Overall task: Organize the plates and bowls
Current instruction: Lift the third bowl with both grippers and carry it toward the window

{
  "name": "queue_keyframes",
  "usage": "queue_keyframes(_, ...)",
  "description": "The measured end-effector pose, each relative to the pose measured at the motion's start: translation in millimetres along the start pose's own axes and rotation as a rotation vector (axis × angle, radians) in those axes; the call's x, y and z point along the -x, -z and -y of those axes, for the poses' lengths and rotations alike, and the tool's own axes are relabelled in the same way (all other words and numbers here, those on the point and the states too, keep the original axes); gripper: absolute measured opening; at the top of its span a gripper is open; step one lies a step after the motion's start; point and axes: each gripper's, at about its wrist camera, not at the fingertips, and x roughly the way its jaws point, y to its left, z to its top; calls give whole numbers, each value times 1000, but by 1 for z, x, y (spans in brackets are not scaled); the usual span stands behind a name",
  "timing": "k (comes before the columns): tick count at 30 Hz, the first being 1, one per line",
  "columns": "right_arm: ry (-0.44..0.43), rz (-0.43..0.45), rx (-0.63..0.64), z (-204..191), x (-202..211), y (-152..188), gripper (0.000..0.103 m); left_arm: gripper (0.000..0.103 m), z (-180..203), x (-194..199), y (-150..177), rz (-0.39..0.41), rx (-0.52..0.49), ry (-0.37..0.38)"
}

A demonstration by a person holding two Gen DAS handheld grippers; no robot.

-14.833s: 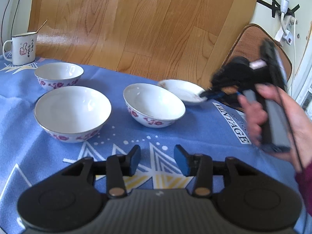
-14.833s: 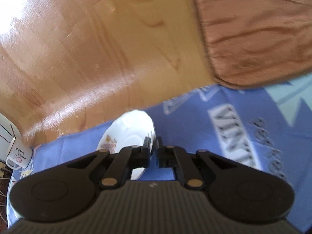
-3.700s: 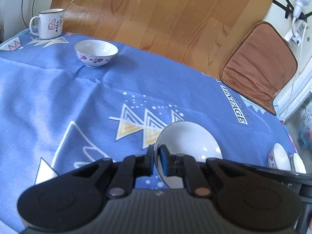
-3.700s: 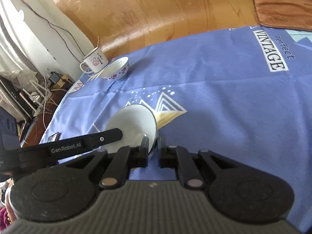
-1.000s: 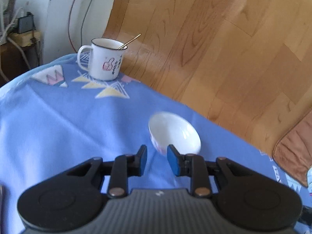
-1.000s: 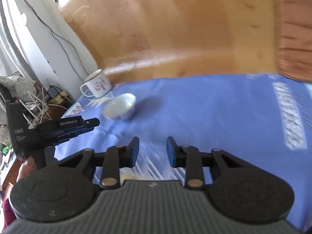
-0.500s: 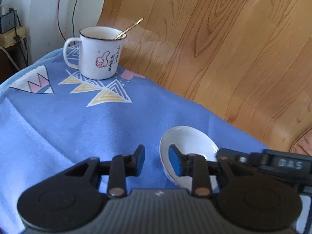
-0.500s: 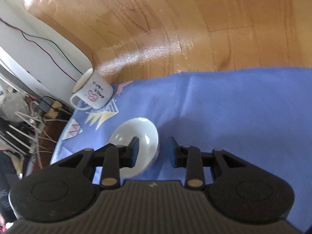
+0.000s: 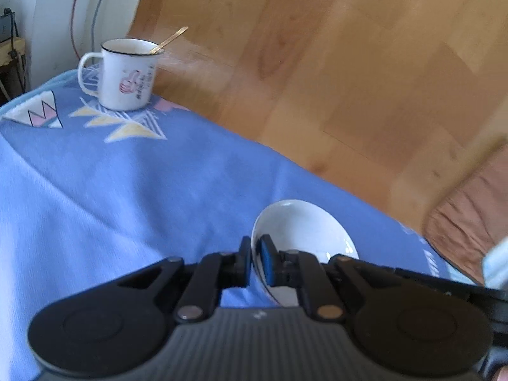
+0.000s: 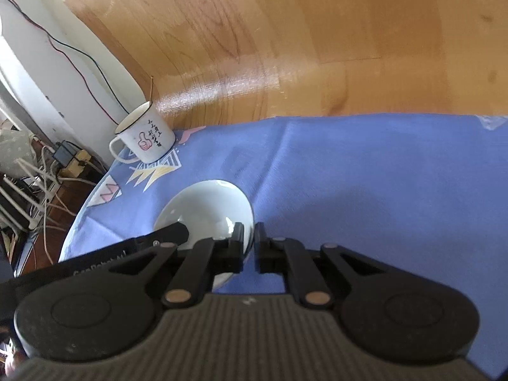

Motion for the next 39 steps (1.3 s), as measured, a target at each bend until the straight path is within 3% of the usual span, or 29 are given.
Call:
queue_keyframes(13,32,8,-66,36,102,93,14,9,52,36,101,-133,-65,162)
queue_keyframes(17,37,15,-105,47,119,117,15,10,69,39,119,-157,-108,165)
queue_keyframes(23,34,59,-141,56,135,139,20,11,86,43,130,-163,-164,151)
queue_keyframes(24,33,67,-141,56,136,140,25,15,86,43,131,-161,-166,147)
queue_keyframes(25,33,74,-140,56,139,142,31,24,87,44,131,-159,-166,144)
queue_keyframes(27,33,95,-133,55,141,143,33,36,84,48,130,-143,-160,137)
queue_keyframes(33,55,170,-91,58,153,143,34,36,78,58,127,-119,-170,134)
queue_keyframes(39,74,178,-57,58,147,144,34,37,87,55,134,-135,-216,143)
